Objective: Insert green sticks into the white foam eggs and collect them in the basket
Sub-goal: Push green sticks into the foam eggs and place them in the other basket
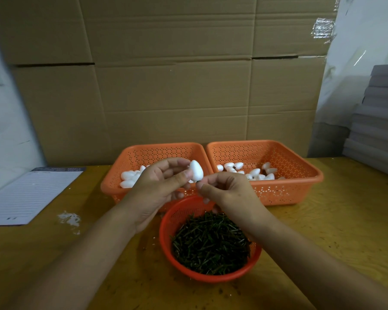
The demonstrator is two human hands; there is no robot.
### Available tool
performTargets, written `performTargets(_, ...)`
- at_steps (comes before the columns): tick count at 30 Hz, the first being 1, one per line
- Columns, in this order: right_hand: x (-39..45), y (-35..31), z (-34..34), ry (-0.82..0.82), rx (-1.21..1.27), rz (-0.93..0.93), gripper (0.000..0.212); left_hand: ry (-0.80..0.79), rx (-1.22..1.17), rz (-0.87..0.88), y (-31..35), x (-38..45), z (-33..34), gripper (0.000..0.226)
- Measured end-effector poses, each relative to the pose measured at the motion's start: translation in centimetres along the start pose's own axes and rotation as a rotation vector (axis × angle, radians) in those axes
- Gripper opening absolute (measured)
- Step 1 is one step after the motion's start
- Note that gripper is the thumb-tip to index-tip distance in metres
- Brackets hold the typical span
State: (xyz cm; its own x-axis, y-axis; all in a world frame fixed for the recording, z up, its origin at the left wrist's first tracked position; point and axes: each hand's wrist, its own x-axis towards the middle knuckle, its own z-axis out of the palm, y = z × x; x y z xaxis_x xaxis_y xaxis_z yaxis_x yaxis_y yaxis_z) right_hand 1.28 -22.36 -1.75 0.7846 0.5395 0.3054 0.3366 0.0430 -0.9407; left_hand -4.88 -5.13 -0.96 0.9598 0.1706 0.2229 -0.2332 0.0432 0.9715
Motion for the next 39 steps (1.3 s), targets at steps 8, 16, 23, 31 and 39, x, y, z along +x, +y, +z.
performTargets(8, -0.45, -0.36, 0.2, -0.044, 0.02, 0.033, 0.016, -0.021, 0.124, 0.03, -0.2, 0.03, 0.14, 0.043)
performTargets(16, -0.58, -0.77, 0.01, -0.13, 0.102, 0.093, 0.023, -0.089, 0.042, -0.014, -0.07, 0.02, 0.06, 0.045)
performTargets(23, -0.61, -0.77, 0.04, -0.195, 0.169, 0.118, 0.026, -0.112, 0.023, -0.03, -0.31, 0.12, -0.19, 0.041)
performTargets(31, -0.4, -0.55, 0.0, -0.101, 0.184, 0.125, 0.017, -0.086, -0.022, -0.006, 0.0, 0.05, -0.31, 0.037)
performTargets(39, -0.61, -0.51, 0.24, -0.091, 0.109, 0.086, 0.019, -0.02, 0.041, 0.001, -0.01, 0.04, -0.15, 0.051)
